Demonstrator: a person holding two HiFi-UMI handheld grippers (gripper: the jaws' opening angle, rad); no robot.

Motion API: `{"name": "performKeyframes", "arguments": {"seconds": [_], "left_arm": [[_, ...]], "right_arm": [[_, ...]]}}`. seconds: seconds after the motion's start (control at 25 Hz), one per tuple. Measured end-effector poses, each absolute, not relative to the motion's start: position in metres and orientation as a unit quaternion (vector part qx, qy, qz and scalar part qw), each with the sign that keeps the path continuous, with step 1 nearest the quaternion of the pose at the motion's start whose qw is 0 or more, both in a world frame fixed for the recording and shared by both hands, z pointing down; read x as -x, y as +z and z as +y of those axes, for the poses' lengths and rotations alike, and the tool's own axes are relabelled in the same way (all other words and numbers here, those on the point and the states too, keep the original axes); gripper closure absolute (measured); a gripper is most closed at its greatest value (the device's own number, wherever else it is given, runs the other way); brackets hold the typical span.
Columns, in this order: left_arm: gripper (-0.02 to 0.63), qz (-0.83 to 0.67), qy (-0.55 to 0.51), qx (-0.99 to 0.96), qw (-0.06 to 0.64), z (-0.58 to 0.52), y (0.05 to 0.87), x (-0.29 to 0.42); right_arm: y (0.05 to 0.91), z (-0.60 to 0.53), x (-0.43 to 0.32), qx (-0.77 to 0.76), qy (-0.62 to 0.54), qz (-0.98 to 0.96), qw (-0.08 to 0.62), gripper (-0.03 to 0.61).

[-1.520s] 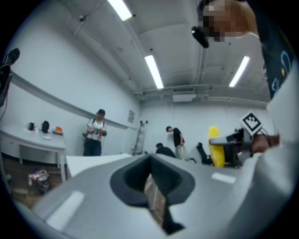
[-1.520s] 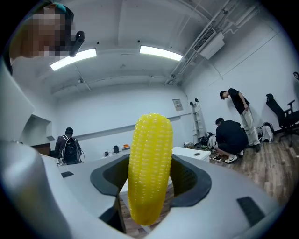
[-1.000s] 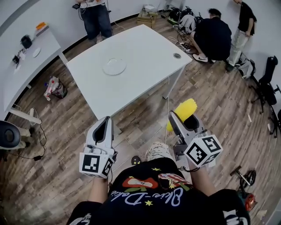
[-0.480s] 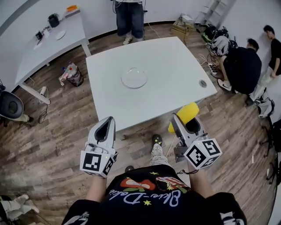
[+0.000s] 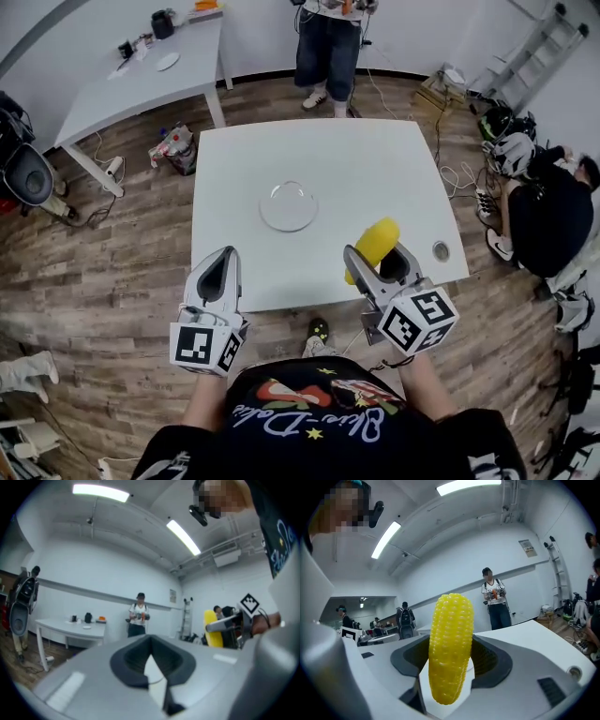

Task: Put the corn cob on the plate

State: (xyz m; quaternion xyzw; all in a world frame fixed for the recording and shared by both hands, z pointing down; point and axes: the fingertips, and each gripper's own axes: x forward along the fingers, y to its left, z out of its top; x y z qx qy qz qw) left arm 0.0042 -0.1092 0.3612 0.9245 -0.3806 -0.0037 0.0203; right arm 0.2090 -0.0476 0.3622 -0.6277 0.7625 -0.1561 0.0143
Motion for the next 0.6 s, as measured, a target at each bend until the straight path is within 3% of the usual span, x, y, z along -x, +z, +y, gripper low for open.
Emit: {"name": "performKeyframes", "arguments": {"seconds": [0.24,0.6], "left_arm": [[0.623,-0.427,0.003,-0.904,0.013,-0.121,0.362,-0.032],[0.623,-0.483,0.015,-0.875,0.024,-0.15,0.365,0.004]], "right_arm": [[0.39,-0.11,-0.219,0.541,-0.155,0.824,-0.071,0.307],[0.462,-0.192,-0.185,0.461,-0.188,0.842,-0.206,0.307]]}}
